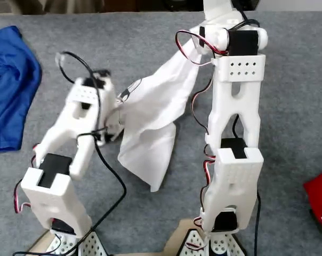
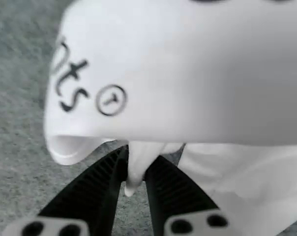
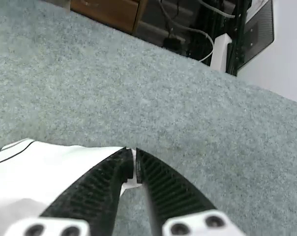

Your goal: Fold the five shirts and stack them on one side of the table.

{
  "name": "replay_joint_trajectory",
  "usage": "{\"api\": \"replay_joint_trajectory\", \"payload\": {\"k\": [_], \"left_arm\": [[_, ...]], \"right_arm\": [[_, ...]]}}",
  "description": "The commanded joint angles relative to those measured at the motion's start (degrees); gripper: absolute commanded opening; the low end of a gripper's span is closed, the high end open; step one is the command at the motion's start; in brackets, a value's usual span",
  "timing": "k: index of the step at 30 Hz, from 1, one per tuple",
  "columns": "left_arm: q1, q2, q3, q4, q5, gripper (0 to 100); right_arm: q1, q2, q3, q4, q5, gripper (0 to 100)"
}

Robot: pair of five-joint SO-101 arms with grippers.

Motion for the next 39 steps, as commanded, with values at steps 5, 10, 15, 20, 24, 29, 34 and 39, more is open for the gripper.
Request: {"api": "replay_joint_trajectory", "payload": {"k": [5, 10, 15, 20, 24, 29, 34, 39], "left_arm": [[-8.1, -3.0, -29.4, 10.3, -5.4, 2], [-11.7, -3.0, -49.1, 14.9, -11.0, 2], [-15.5, -3.0, -67.1, 16.5, -13.7, 2], [-17.3, -3.0, -79.6, 16.6, -13.6, 2], [-17.3, -3.0, -87.6, 16.6, -13.5, 2], [-17.3, -3.0, -100.9, 16.6, -13.4, 2], [-17.4, -9.0, -100.3, 17.8, -13.6, 2], [-17.3, -15.3, -100.3, 21.1, -13.6, 2]], "right_arm": [[-1.4, -1.4, -6.4, 0.0, 0.7, 0.5], [-2.1, -1.4, -16.0, -4.3, 0.7, 0.5], [-2.1, -1.4, -26.8, -14.9, 0.7, 0.5], [-2.2, -3.4, -29.8, -21.0, 2.0, 0.5], [-2.1, -6.5, -29.9, -22.2, 6.4, 0.4], [-2.0, -12.0, -29.8, -23.7, 7.6, 0.4], [-1.9, -18.2, -29.8, -23.6, 7.6, 0.4], [1.6, -24.1, -29.3, -23.3, 7.2, 0.4]]}}
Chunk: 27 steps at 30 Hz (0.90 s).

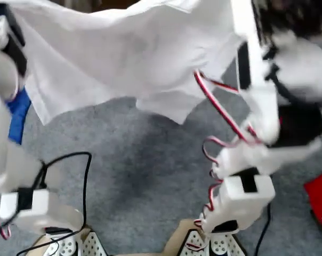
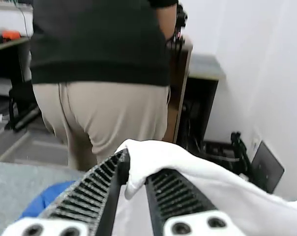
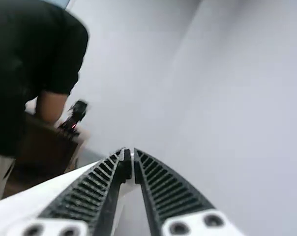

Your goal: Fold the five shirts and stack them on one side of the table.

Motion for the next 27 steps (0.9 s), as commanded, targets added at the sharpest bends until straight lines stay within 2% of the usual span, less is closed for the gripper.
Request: {"api": "replay_joint_trajectory", "payload": {"k": [1, 6, 14, 27], "left_arm": [[-0.5, -4.8, -1.6, 1.0, -0.3, 2], [-4.8, -9.7, 0.0, 1.0, 0.1, 2], [-5.4, -21.5, 18.0, 1.0, 0.1, 2], [-5.3, -42.1, 42.5, 0.9, 0.1, 2]], "right_arm": [[2.4, -5.6, -1.5, -1.1, 0.1, 0.4], [3.6, -9.5, -1.5, 5.2, 0.1, 0.4], [3.4, -16.1, -1.4, 13.3, 0.1, 0.4], [3.3, -22.5, -1.4, 13.5, 0.1, 0.4]]}}
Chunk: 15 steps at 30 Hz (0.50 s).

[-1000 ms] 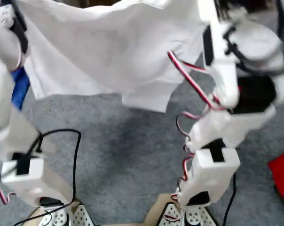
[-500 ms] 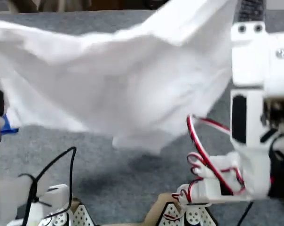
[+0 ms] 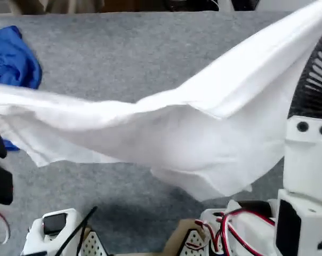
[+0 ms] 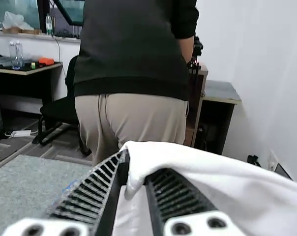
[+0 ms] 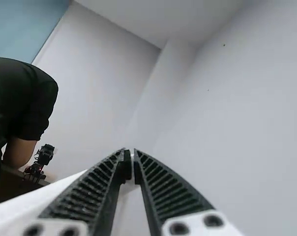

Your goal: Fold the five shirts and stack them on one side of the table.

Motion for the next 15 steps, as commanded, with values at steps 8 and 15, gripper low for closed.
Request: {"api": "replay_joint_trajectory", "payload": {"k": [8, 15], "left_arm": [[0.0, -2.1, 10.4, 0.4, 0.1, 2], [-0.2, -2.1, 25.0, -11.3, 0.1, 2]], "right_arm": [[0.8, -0.2, 7.7, 0.2, -0.1, 0.4], [0.8, 0.0, 19.8, 2.4, -0.1, 0.4]]}}
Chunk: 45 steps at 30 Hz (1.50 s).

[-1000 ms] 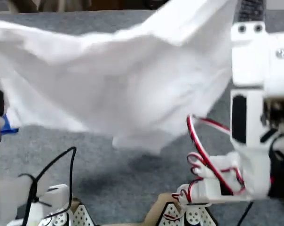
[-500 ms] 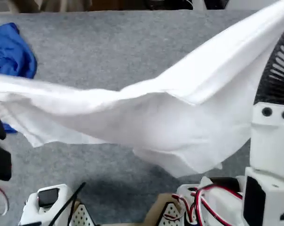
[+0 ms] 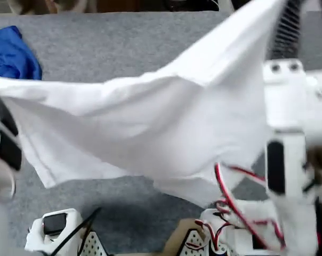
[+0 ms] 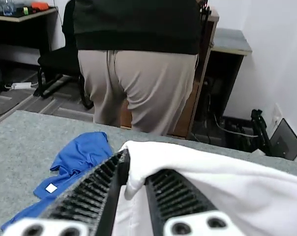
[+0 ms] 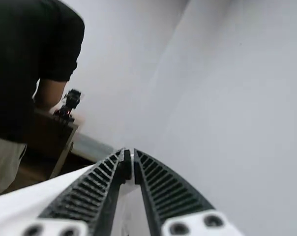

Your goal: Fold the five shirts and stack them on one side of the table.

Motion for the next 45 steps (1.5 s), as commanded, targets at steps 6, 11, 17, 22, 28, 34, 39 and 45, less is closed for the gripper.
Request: {"api": "replay_joint_trajectory", "payload": {"k": [6, 11, 17, 22, 28, 34, 39, 45], "left_arm": [[0.0, 0.1, 25.8, -22.2, 0.1, 2], [0.0, 0.1, 41.7, -35.4, 0.1, 2], [0.0, 0.1, 57.8, -50.2, 0.1, 2], [0.0, 0.7, 65.8, -59.3, 0.0, 2], [0.0, 7.5, 67.6, -63.8, -0.1, 2], [0.0, 12.8, 68.0, -65.1, -0.2, 2], [-0.4, 14.7, 68.0, -64.5, -0.1, 2], [-0.4, 14.6, 68.0, -64.4, 0.1, 2]], "right_arm": [[0.7, -0.4, 18.8, -2.9, 0.0, 0.4], [-0.6, -0.4, 31.3, -9.2, 0.0, 0.4], [-4.4, -0.4, 45.9, -16.1, 0.0, 0.4], [-6.6, -0.5, 55.7, -22.3, 0.0, 0.4], [-9.2, -0.5, 64.6, -24.9, 0.0, 0.4], [-9.8, -0.5, 66.8, -24.5, 0.0, 0.4], [-9.6, -0.7, 66.8, -24.4, 0.1, 0.4], [-9.5, -0.5, 66.8, -24.4, 0.3, 0.4]]}}
